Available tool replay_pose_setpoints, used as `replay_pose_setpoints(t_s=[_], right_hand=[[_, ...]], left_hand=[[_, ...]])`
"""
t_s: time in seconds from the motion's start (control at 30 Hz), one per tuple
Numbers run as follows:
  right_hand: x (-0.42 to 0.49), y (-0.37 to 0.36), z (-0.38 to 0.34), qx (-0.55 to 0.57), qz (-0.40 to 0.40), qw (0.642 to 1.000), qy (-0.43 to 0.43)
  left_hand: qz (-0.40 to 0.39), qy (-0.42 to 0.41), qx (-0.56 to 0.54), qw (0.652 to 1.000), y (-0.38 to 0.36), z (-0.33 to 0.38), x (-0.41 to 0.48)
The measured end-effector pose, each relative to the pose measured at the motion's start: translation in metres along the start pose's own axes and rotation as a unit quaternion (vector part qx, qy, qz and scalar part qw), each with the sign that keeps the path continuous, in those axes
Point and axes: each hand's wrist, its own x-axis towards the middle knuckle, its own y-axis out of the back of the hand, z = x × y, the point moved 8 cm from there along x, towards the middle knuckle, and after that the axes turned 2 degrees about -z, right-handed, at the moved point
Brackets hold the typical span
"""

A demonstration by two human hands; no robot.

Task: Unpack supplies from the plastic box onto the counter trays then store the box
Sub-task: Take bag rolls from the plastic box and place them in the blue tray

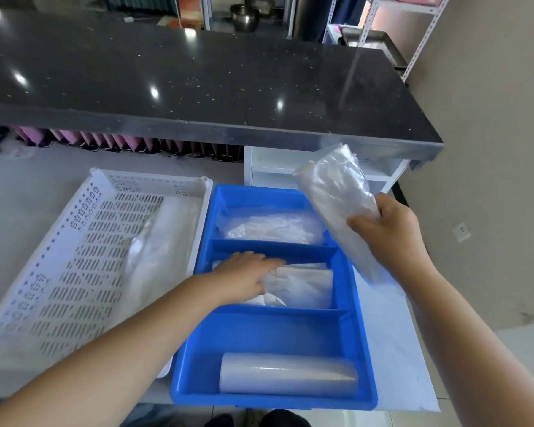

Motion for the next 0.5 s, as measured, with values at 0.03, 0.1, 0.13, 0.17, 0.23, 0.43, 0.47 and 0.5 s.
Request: replay_pose_setpoints(t_s=[0.03,0.1,0.13,0.17,0.23,0.43,0.47,0.5], right_hand=[[0.001,-0.003,-0.009,-0.005,-0.005,1.0,0.015],[0.002,-0.011,-0.027,-0.026,-0.012,0.998,0.05],[0.002,-0.017,-0.036,-0.045,-0.016,0.997,0.069],[0.001,-0.023,-0.044,-0.069,-0.022,0.993,0.088],[-0.005,-0.043,-0.053,-0.128,-0.037,0.982,0.133],[-0.036,-0.125,-0.05,-0.299,-0.13,0.912,0.25],[-0.038,-0.135,-0.044,-0.311,-0.159,0.904,0.246],[-0.038,-0.144,-0.037,-0.309,-0.193,0.901,0.233]], left_hand=[[0.009,-0.016,0.009,1.0,0.0,0.004,0.0],[0.04,-0.021,0.04,0.998,0.006,0.005,-0.006],[0.076,-0.011,0.041,0.996,0.015,0.0,-0.012],[0.139,0.003,0.016,0.99,0.03,-0.008,-0.02],[0.323,0.044,-0.094,0.941,0.069,-0.027,-0.052],[0.491,-0.022,-0.024,0.87,0.113,-0.022,-0.107],[0.435,-0.041,0.02,0.899,0.106,-0.016,-0.097],[0.36,-0.054,0.055,0.93,0.093,-0.013,-0.085]])
